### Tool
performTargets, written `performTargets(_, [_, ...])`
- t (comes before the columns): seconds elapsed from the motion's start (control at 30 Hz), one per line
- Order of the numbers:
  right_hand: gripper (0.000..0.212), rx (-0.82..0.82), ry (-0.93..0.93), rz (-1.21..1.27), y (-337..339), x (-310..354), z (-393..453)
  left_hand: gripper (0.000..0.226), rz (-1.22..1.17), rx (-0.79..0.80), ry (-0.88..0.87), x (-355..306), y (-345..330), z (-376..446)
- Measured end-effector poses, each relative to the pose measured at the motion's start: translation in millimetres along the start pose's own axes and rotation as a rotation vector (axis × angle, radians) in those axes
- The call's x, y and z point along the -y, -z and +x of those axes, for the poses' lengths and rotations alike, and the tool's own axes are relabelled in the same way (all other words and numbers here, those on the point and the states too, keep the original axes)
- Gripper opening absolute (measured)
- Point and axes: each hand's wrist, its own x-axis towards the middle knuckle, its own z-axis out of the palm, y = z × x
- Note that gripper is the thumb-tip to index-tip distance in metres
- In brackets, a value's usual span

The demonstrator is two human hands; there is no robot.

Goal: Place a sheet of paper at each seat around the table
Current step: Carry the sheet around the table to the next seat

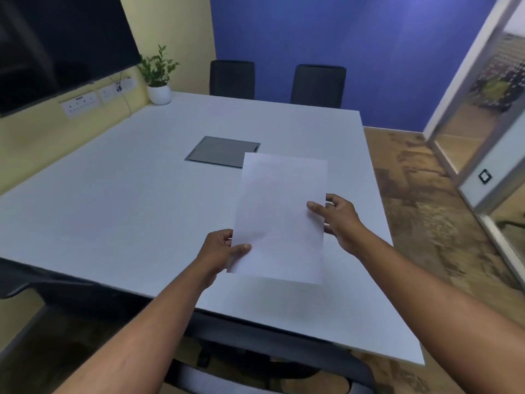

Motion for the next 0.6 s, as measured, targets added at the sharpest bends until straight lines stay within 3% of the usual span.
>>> performTargets(0.37, [0.042,-0.044,-0.101,-0.059,23.8,-66.3,-12.9,0.028,0.039,0.045,0.026,19.2,-24.4,36.4])
performTargets(0.6, [0.039,-0.078,-0.154,-0.080,19.7,-99.7,2.4,0.033,0.190,0.207,0.133,43.0,-5.9,64.4])
